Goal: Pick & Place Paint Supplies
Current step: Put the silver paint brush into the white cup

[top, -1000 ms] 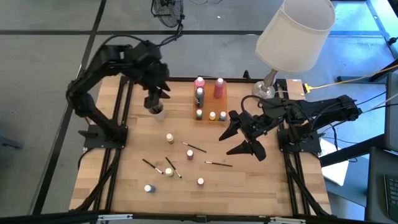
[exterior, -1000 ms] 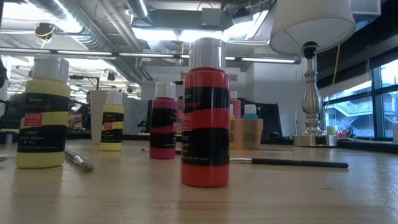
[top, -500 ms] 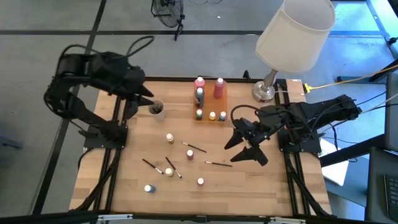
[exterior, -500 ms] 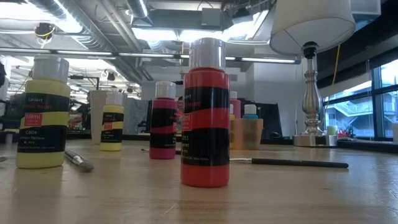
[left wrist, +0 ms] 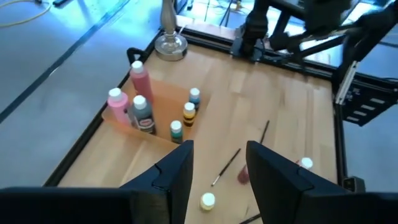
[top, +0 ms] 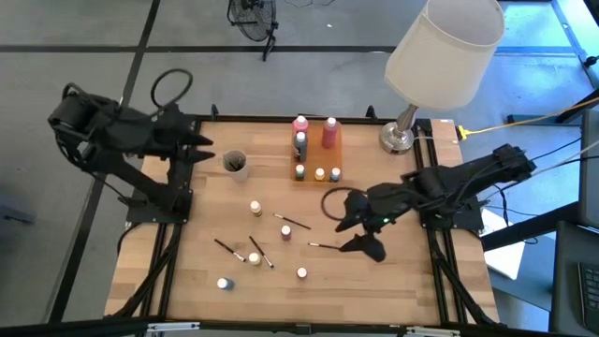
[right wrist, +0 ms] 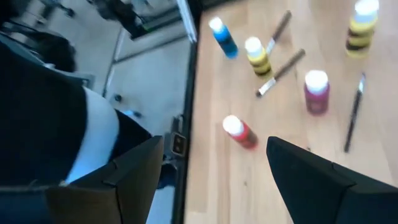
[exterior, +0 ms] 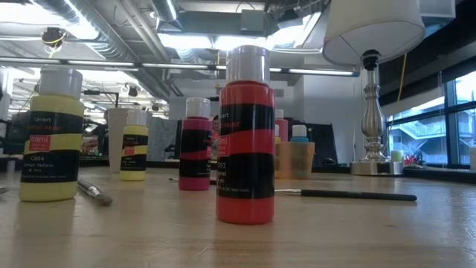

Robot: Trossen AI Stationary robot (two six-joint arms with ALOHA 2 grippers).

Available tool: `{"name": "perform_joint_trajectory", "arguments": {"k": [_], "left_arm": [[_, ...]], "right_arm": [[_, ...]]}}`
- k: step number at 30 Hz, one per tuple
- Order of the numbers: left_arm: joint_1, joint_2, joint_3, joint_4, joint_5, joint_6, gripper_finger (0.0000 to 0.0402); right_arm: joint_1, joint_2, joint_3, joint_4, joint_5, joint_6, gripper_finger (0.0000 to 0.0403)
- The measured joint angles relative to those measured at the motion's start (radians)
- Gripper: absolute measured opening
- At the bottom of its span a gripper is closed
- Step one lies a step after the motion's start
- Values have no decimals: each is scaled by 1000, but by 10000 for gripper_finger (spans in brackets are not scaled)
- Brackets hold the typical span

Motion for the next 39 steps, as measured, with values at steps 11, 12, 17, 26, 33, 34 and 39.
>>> {"name": "perform_joint_trajectory", "arguments": {"k": [11,12,17,26,33,34,39], "left_arm": [[-388,-130,-341,305,-194,-169,142],[-432,-141,-378,339,-217,-184,141],[-630,-178,-536,474,-381,-275,137],[-911,-151,-681,684,-776,-211,132],[-1006,-113,-773,717,-917,-310,130],[-1013,-107,-785,717,-932,-330,130],[-1027,-67,-815,717,-1007,-458,129]], "right_arm": [[-37,184,0,-41,10,-6,291],[-43,201,0,-41,10,-6,291],[-60,276,0,-38,10,-8,291],[-29,348,0,-12,10,31,291],[1,396,0,14,38,41,291],[4,404,0,16,52,25,291],[7,441,0,-5,79,-64,291]]}}
